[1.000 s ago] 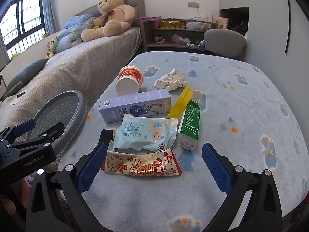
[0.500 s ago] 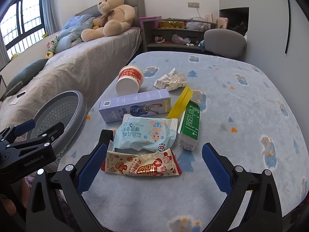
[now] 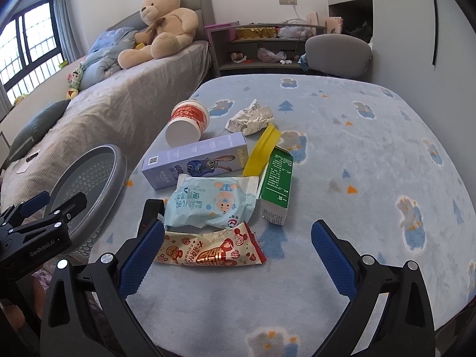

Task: Collect trash
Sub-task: 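Grasp the green juice carton with the right gripper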

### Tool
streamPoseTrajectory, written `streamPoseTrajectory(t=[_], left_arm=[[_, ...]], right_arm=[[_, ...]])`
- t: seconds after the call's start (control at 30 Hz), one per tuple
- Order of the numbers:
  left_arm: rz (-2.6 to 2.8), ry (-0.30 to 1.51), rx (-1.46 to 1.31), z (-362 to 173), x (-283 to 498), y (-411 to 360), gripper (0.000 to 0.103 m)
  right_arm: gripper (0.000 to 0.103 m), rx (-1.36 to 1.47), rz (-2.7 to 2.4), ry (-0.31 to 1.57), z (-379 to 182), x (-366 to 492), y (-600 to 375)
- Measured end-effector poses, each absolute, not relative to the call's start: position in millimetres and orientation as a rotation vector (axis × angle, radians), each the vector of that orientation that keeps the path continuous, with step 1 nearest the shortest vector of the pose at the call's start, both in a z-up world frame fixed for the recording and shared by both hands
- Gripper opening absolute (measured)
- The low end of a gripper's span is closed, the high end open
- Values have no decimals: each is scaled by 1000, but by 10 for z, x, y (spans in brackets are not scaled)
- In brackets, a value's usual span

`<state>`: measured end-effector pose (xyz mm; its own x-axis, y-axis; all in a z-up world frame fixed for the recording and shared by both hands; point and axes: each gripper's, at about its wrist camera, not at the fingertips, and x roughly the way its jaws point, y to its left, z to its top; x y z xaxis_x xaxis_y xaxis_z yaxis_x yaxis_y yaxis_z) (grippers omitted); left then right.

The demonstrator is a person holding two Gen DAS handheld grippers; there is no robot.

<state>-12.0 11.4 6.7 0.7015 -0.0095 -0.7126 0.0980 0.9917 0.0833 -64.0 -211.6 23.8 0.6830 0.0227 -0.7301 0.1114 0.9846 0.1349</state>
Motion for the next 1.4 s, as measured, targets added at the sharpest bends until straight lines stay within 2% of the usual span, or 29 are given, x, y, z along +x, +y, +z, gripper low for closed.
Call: streamPoseTrajectory(t=[0.43,0.5,0.53,0.8,1.0,1.2,1.4], left_arm=[[-118,794,88,76,-126,129,91],[-118,795,86,67,-120,127,91],[-117,795,86,66,-118,127,91],[-120,813,82,26,-86,136,91],[-120,823,83,-7,-68,130,91],[-122,837,93,-46,-56,101,91],[-125,842,91,-65,-52,105,91]], right_arm=[[96,188,-77,888,201,-326,-2431],[91,185,-76,927,127,-174,-2458],[84,184,-83,945,84,-108,-2474],[74,235,-105,1011,-116,163,-2628],[59,231,-96,1041,-196,229,-2620],[35,253,-55,1066,-259,262,-2613],[28,255,-40,1037,-195,148,-2605]])
